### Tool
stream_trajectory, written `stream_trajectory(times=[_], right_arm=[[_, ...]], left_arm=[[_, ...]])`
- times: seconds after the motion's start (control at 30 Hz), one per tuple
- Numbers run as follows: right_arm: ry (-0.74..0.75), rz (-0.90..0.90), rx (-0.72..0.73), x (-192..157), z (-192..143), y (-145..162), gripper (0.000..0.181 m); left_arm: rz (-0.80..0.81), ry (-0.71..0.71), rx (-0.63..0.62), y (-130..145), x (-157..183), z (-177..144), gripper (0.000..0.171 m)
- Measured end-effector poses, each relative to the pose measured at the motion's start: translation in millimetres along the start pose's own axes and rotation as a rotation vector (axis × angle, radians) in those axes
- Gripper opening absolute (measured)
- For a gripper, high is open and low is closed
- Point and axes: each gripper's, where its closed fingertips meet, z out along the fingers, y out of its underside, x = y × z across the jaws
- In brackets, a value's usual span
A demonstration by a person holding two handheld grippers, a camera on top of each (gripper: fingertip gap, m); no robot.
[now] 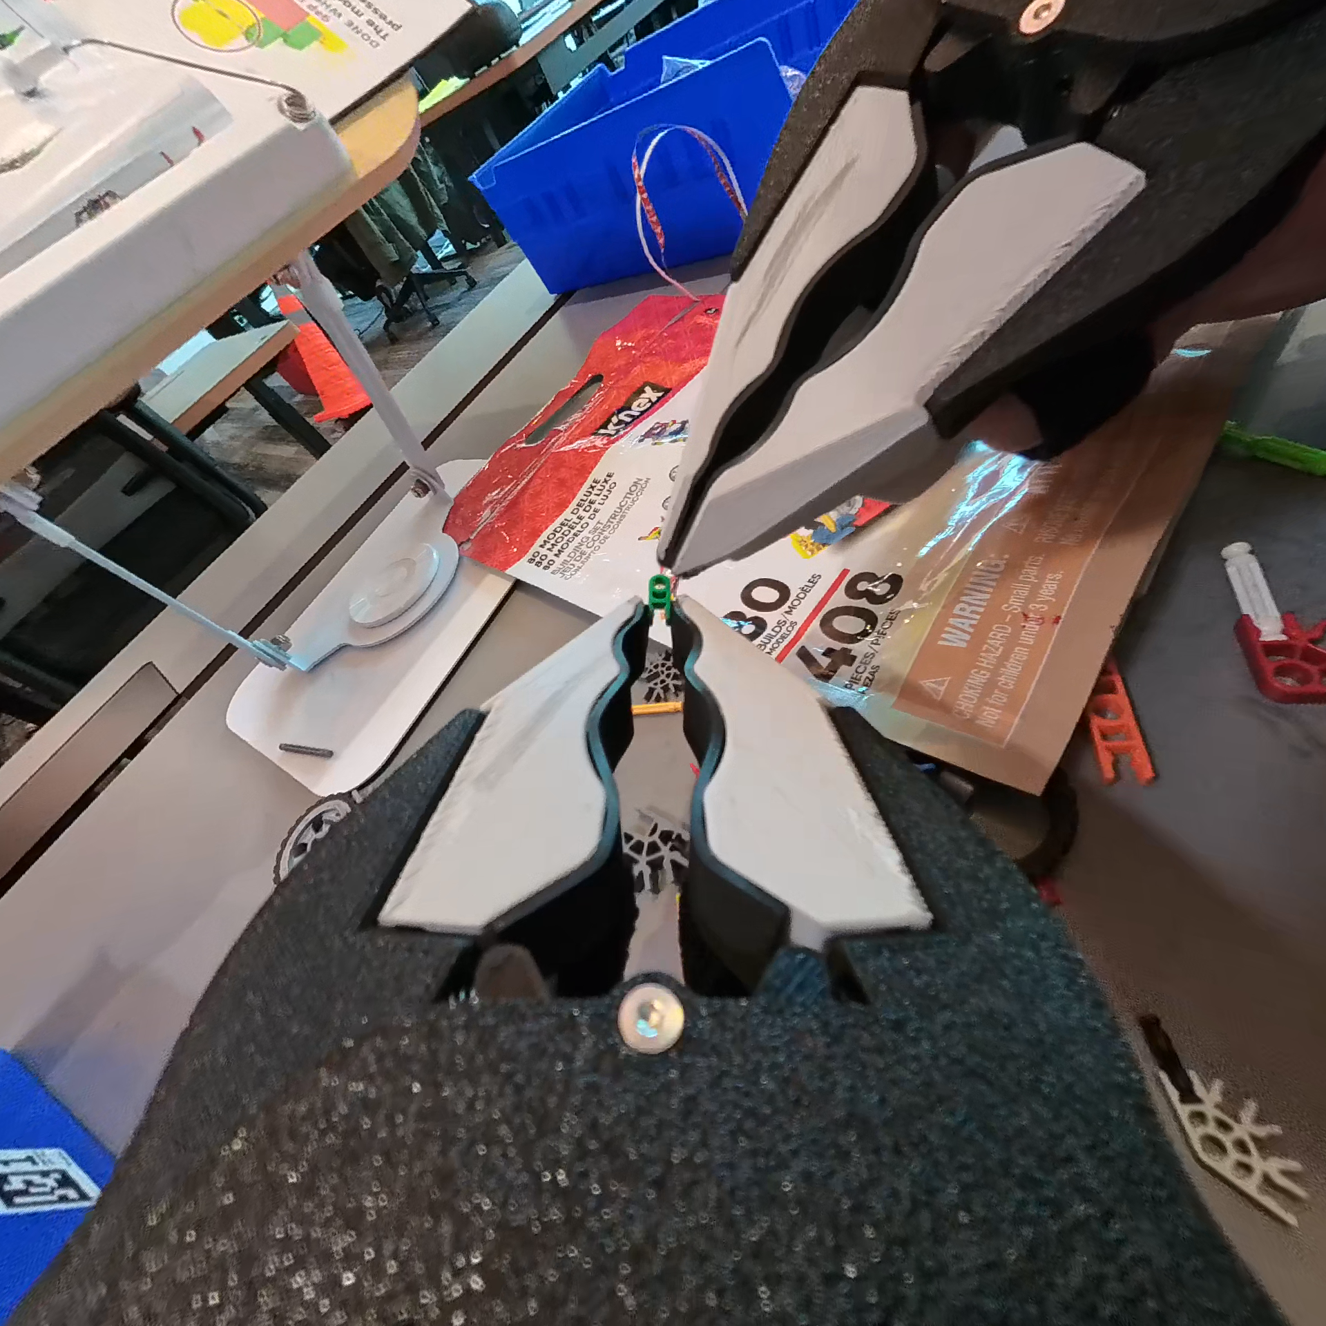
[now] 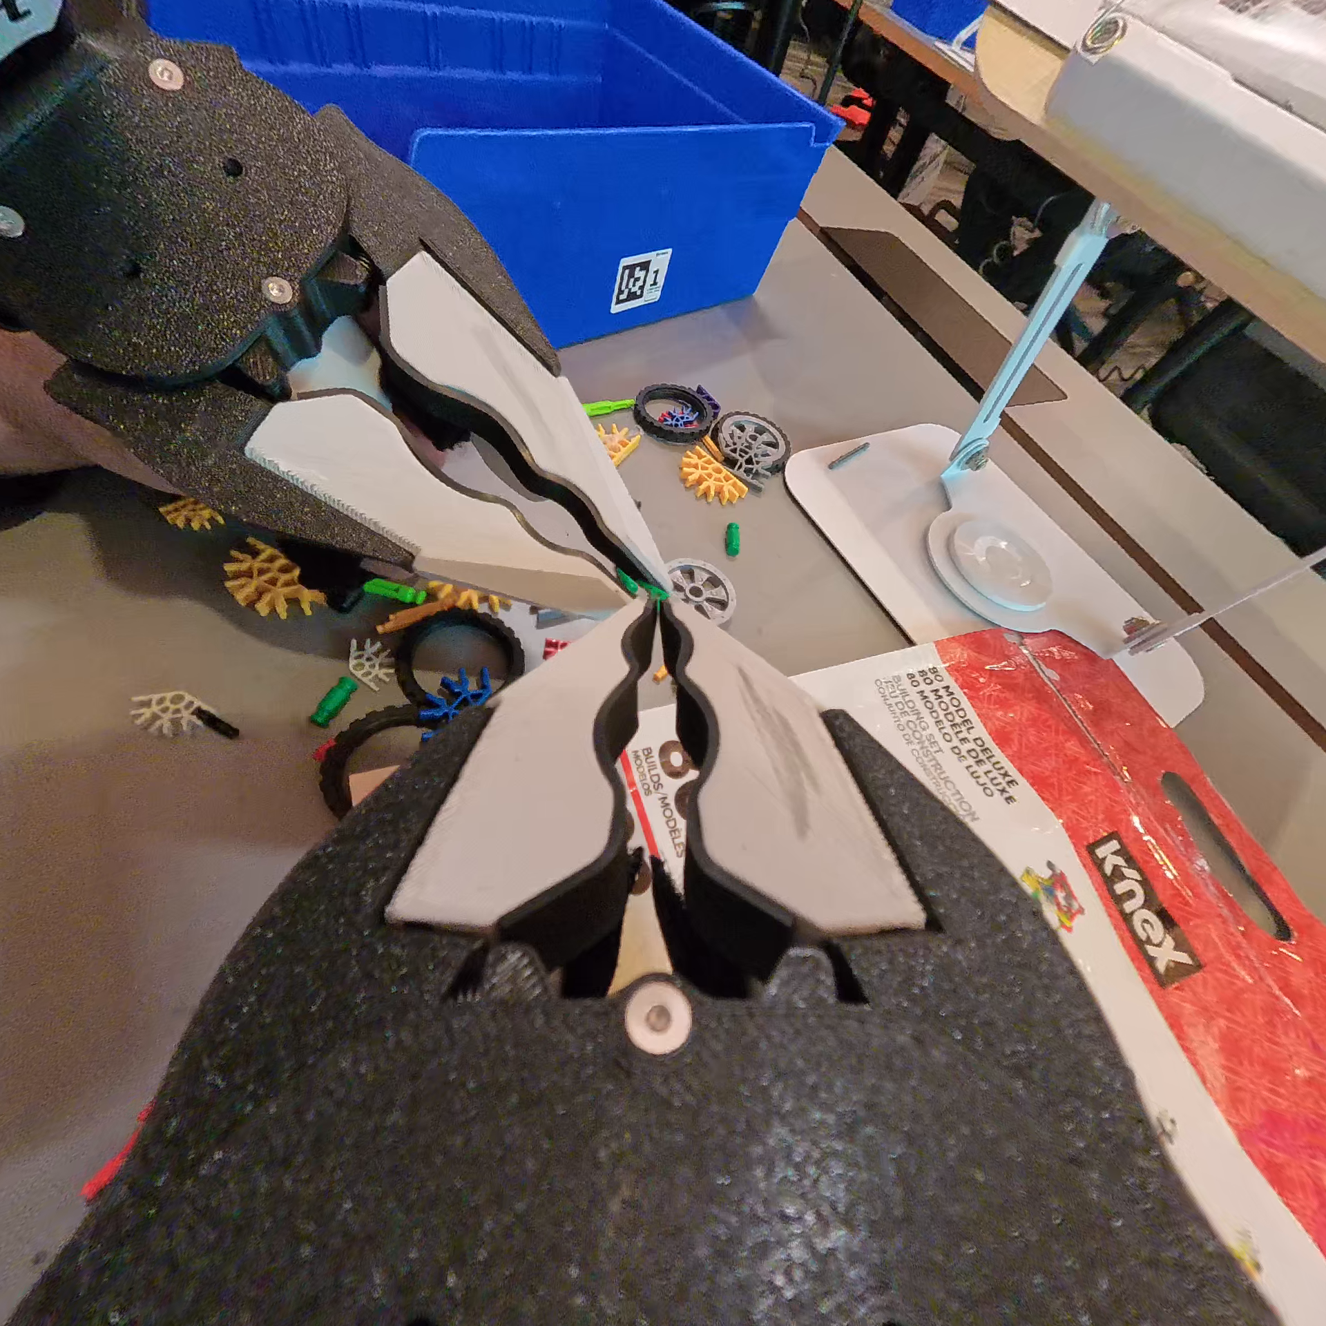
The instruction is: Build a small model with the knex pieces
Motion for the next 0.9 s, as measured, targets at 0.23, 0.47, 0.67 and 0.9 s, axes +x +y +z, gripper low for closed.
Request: stream_trajectory(times=[0.23, 0.47, 0.67, 0.9], right_arm=[[-0.031, 0.074, 0.052, 8.1, -10.0, -8.7, 0.006], [-0.072, 0.243, 0.090, 25.7, -17.9, -8.0, 0.006], [-0.253, 0.182, -0.029, -9.5, -9.6, 10.4, 0.009], [-0.440, 0.005, -0.157, -54.2, -24.4, 27.8, 0.042]], left_arm=[[0.031, -0.013, 0.006, -5.9, 1.2, -10.7, 0.004], [0.085, 0.002, -0.109, 8.8, 16.3, -33.0, 0.004], [0.032, 0.131, -0.205, 28.3, 48.1, -54.2, 0.004], [0.004, 0.210, -0.268, 42.4, 70.4, -72.3, 0.004]])
